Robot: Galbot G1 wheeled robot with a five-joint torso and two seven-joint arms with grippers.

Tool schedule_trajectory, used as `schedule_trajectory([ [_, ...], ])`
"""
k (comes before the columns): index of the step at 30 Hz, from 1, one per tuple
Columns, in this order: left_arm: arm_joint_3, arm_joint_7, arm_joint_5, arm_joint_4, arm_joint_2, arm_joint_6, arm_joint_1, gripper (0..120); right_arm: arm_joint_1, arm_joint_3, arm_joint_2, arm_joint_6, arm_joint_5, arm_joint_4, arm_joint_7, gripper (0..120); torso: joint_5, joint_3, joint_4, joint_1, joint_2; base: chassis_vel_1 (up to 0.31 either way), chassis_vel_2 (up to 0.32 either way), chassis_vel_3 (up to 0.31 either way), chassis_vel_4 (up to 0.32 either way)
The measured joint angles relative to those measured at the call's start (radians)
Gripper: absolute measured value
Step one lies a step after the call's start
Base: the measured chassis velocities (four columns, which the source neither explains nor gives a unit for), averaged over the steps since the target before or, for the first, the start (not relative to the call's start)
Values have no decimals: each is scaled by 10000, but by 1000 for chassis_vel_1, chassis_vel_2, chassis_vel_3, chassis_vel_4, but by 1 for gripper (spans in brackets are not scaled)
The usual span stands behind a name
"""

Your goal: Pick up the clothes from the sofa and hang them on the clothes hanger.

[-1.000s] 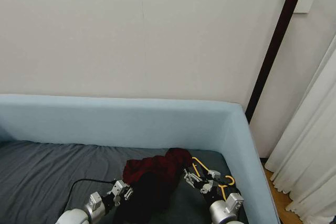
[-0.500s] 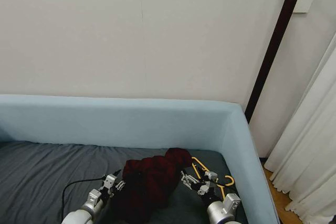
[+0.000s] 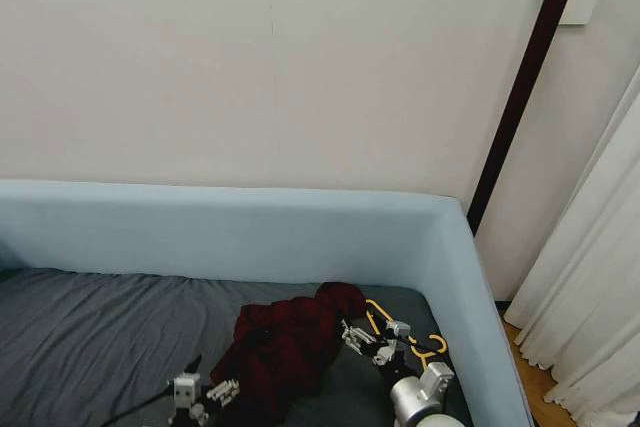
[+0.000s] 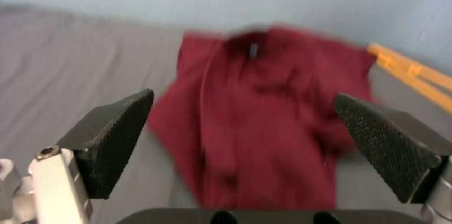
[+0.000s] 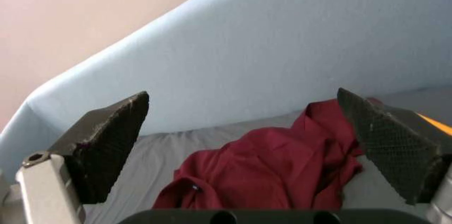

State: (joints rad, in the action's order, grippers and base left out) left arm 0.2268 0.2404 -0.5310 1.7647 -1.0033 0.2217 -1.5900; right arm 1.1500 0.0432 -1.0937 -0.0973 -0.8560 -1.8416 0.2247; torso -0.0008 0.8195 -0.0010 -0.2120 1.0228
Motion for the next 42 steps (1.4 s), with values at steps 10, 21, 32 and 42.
schedule_trajectory([
  [10,-87,-36,-576,-1157,-696,58,730,100,-8,30,45,3,-19,64,9,100,1,1,-3,0,-1,0,0,0,0],
  [21,-274,-753,-1766,-1760,-1547,-93,1274,97,12,-22,183,5,-71,25,24,100,1,1,-2,-2,-2,0,0,0,0],
  [32,-195,-1072,-2586,-2129,-2128,-385,1554,91,30,-19,151,8,-86,48,54,100,0,1,-1,-2,-1,0,0,0,0],
  [42,-70,-1195,-2676,-2286,-2190,-309,1723,56,117,-63,131,11,-64,83,79,100,1,1,-1,-1,-1,0,0,0,0],
])
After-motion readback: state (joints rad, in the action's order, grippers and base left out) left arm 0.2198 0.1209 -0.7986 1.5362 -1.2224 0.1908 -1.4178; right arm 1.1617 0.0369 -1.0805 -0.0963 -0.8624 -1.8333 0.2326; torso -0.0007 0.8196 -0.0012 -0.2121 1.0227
